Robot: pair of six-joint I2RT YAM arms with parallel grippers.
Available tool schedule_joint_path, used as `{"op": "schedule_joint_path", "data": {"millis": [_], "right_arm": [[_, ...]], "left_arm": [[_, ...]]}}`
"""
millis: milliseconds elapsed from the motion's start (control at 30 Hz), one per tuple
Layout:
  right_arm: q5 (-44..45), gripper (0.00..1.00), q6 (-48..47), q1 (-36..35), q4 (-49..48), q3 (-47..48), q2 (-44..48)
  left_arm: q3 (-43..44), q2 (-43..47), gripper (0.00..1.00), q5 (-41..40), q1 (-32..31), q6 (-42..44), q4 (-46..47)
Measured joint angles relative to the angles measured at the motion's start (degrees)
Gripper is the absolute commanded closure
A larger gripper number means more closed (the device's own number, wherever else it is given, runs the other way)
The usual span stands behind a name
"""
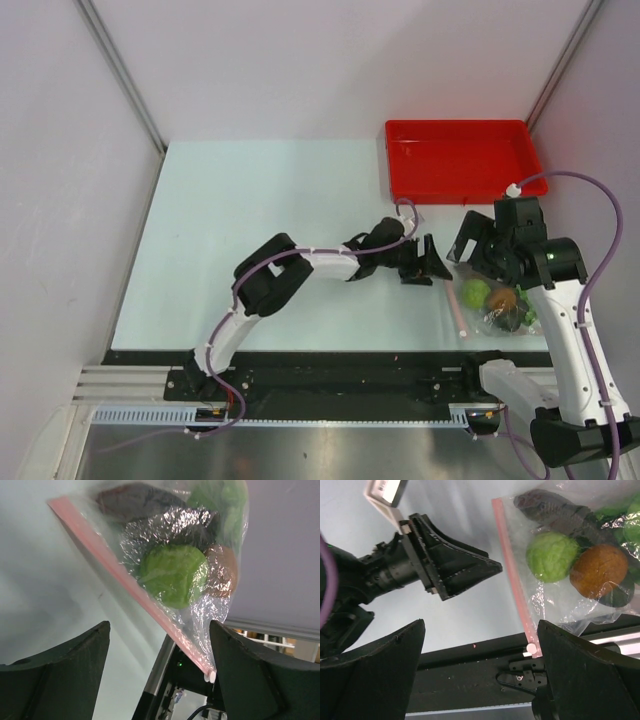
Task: Open the zip-top bag and remove the fake food
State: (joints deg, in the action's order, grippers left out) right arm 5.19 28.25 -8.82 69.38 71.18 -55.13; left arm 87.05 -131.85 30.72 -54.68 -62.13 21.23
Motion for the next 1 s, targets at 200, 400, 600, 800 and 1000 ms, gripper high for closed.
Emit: {"op": "schedule_joint_path", "data": {"millis": [200,400,600,800,1000], "right_arm": [[0.0,0.0,-1.0,0.1,1.6,0.0,2.0],[0.0,0.0,-2.3,-0.1,3.1,0.0,2.4],[-1.1,0.0,-3.6,-0.1,3.2,-0.4,2.4],[-0.9,0.0,-2.4,-0.1,3.0,-1.4,0.0],[1.8,0.0,3.5,0.5,2.9,-0.6,-7.4]], "left_arm": [[1.7,-4.4,0.38,-0.2,-2.8,-6.4,6.1],[5.1,-8.2,0.75,-0.3,-3.8,-8.9,7.1],[8.5,-8.0,1.0,0.5,-3.3,-3.0,1.3],[12.9,-4.8,1.0,0.5,-1.9,11.5,-13.7],[15.9,1.2,1.0,-0.7,-1.4,24.0,-25.0]]}}
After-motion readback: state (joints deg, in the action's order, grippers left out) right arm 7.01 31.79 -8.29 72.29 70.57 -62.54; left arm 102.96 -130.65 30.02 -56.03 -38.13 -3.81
